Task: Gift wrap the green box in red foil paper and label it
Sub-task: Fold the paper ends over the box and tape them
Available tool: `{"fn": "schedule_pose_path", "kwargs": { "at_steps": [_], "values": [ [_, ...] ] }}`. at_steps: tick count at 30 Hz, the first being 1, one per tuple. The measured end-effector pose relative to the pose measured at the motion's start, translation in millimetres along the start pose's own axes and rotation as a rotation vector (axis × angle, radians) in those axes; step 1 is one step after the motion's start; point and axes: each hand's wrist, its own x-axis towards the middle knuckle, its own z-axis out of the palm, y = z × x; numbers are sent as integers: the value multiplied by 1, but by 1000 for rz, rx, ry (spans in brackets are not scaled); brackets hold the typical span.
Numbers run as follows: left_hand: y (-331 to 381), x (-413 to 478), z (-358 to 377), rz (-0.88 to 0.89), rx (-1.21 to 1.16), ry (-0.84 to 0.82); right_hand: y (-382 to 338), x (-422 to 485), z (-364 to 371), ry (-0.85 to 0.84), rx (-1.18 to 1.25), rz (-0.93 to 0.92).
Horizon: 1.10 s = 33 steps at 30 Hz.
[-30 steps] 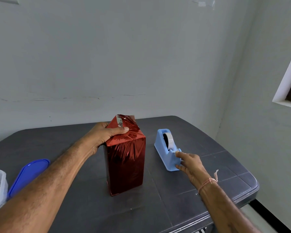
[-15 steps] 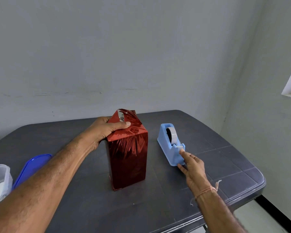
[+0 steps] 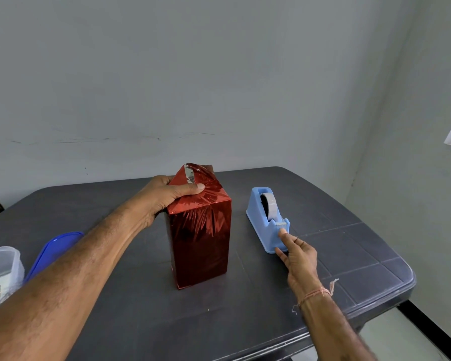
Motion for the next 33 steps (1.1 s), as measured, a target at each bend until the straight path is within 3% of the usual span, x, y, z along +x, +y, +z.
{"fn": "schedule_pose_path", "kwargs": {
  "at_steps": [8, 14, 17, 22, 26, 33],
  "values": [
    [-1, 1, 0, -11, 5, 5, 13, 4, 0, 113, -62, -32],
    [2, 0, 0, -18, -13, -3, 13, -2, -14, 3, -85, 30],
    [1, 0, 1, -6, -25, -17, 2, -20, -15, -50, -185, -47],
    [-4, 3, 0, 11, -41, -31, -79, -55, 30, -501, -406, -364],
    [-3, 5, -1, 19, -42, -40, -139, -67, 82, -881, -843, -522],
    [-5, 5, -3, 41, -75, -49, -165, -59, 139, -1133, -1302, -527]
  ]
}}
